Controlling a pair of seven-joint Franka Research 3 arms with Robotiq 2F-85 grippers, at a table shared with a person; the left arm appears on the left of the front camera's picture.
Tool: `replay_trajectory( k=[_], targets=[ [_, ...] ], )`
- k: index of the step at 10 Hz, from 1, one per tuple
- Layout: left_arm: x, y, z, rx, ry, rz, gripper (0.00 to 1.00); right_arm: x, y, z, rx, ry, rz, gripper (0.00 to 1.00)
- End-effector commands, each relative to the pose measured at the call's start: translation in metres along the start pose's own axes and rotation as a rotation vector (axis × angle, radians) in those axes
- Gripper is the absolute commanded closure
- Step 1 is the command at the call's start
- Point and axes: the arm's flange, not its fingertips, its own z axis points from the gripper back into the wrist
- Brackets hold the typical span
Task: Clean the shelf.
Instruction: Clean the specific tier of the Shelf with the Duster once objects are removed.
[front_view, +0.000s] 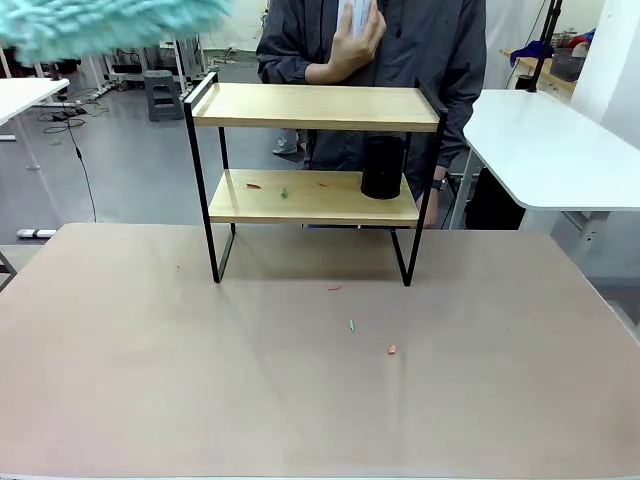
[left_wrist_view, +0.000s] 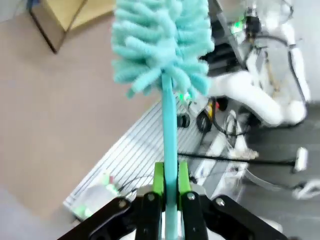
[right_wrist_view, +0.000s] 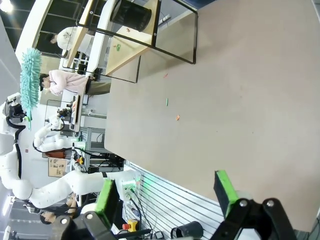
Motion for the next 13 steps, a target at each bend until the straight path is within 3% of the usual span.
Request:
replay_trajectory(
  k=[1, 2, 3, 4, 5, 7, 8, 9, 10, 13],
  targets=[
    [-0.024, 0.042, -0.013, -0.058, -0.469, 0.294, 0.88, 0.002, 0.001, 0.0, 0.018, -0.016, 0.024, 0.0],
    [-0.026, 0.068, -0.015, -0.063, -0.522, 0.394, 0.88, 0.002, 0.001, 0.0, 0.018, -0.016, 0.024, 0.0],
    [-0.018, 0.121, -0.035, -0.02, -0.606, 0.597, 0.88, 0.002, 0.001, 0.0, 0.018, -0.016, 0.024, 0.0],
    [-0.009, 0.147, -0.051, 0.014, -0.621, 0.627, 0.88, 0.002, 0.001, 0.0, 0.018, -0.016, 0.024, 0.0],
    [0.0, 0.167, -0.07, 0.061, -0.532, 0.512, 0.88, 0.002, 0.001, 0.0, 0.018, -0.016, 0.024, 0.0],
    [0.017, 0.214, -0.106, 0.148, -0.479, 0.523, 0.88, 0.002, 0.001, 0.0, 0.018, -0.016, 0.024, 0.0],
    [0.022, 0.226, -0.118, 0.152, -0.484, 0.542, 0.88, 0.002, 0.001, 0.0, 0.018, -0.016, 0.024, 0.0],
    [0.03, 0.23, -0.125, 0.15, -0.398, 0.597, 0.88, 0.002, 0.001, 0.0, 0.018, -0.016, 0.024, 0.0],
    [0.021, 0.22, -0.123, 0.152, -0.475, 0.562, 0.88, 0.002, 0.001, 0.0, 0.018, -0.016, 0.024, 0.0],
    [0.021, 0.22, -0.123, 0.152, -0.475, 0.562, 0.88, 0.002, 0.001, 0.0, 0.018, -0.016, 0.024, 0.0]
  ],
)
